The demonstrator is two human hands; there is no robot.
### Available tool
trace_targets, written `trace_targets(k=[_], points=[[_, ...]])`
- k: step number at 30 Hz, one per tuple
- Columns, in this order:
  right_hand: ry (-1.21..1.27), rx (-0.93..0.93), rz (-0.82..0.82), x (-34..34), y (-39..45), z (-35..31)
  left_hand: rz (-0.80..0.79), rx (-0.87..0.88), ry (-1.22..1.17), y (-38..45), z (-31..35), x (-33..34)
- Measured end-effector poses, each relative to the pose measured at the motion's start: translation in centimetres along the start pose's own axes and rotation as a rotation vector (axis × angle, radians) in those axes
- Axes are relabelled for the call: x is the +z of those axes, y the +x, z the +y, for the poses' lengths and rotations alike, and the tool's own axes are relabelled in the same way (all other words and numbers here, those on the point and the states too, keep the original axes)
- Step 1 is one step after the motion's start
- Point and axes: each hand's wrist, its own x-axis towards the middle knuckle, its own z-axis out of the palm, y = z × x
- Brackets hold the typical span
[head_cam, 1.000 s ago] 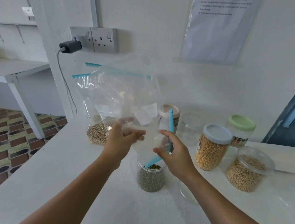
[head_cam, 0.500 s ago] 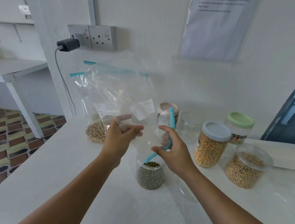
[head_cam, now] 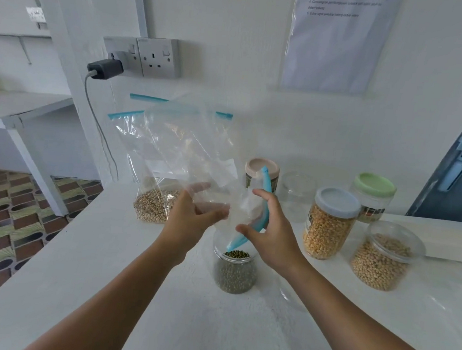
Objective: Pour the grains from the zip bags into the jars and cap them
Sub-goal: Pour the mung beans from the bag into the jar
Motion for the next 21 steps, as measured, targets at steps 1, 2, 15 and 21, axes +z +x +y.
trace_targets(k=[1,2,15,21], points=[[-0.015,-0.004,-0.012,0.07,-0.03,0.10,0.004,0.000,0.009,0.01,-0.02,0.04],[-0.031,-0.003,-0.021,0.16,-0.06,0.17,0.019,0.004,0.011,0.01,0.02,0.05],[-0.089,-0.020,-0.031,0.16,-0.29,0.07,0.094,0.004,-0.020,0.27,-0.62,0.12],[-0.072,0.019,-0.012,0.13,-0.37,0.28,0.108,-0.002,0.033,0.38,-0.76,0.20]])
